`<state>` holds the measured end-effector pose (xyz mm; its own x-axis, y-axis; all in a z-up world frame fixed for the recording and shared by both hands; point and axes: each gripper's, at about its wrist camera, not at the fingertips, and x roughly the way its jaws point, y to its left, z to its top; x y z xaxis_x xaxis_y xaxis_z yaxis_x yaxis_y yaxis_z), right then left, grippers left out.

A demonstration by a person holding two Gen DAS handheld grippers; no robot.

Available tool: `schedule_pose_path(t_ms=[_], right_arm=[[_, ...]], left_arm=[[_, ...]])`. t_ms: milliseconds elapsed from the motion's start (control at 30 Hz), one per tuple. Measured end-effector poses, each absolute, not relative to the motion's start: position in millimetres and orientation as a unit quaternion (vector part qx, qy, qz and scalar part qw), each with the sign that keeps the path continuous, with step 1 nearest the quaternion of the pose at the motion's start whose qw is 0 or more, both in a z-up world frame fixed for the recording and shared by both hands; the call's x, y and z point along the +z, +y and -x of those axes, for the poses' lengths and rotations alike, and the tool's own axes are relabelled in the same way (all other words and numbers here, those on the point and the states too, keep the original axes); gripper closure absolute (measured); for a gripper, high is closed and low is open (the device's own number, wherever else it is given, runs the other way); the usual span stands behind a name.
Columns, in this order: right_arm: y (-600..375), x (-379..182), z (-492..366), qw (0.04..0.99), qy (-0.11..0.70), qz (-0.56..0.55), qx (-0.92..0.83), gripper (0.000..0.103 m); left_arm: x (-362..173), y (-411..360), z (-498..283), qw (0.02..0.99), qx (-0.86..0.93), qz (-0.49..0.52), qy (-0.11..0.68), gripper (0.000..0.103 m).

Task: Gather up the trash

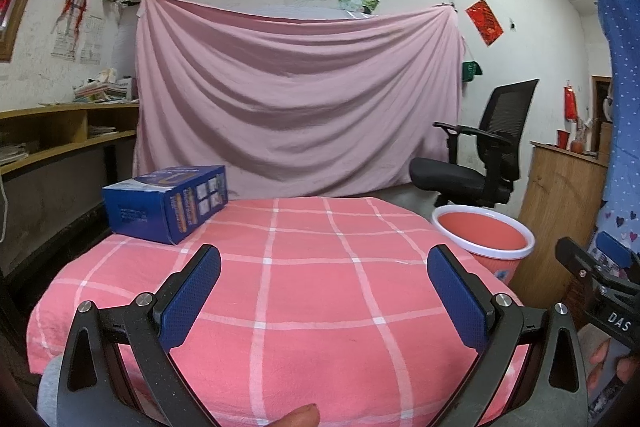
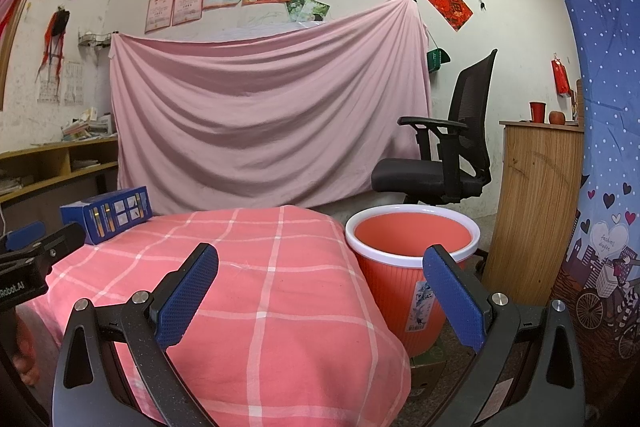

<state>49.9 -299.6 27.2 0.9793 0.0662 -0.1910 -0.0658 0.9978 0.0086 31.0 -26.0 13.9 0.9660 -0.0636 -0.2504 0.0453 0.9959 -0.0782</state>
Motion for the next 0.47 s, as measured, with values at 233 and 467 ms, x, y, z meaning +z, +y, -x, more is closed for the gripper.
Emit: schedule_pose_path(t_ms=[233,467], right_arm=[[-299.3,24.5,-51.1,0.994,0.101,0.002,0.034,0.000],[-298.6,24.5,-51.7,0.994,0.106,0.004,0.034,0.000]], left_arm=[[11.8,-29.6,-33.5,0.990,-0.020,0.037,0.131,0.002],[8.6,-26.0,-35.8,0.989,-0.015,0.044,0.137,0.002]])
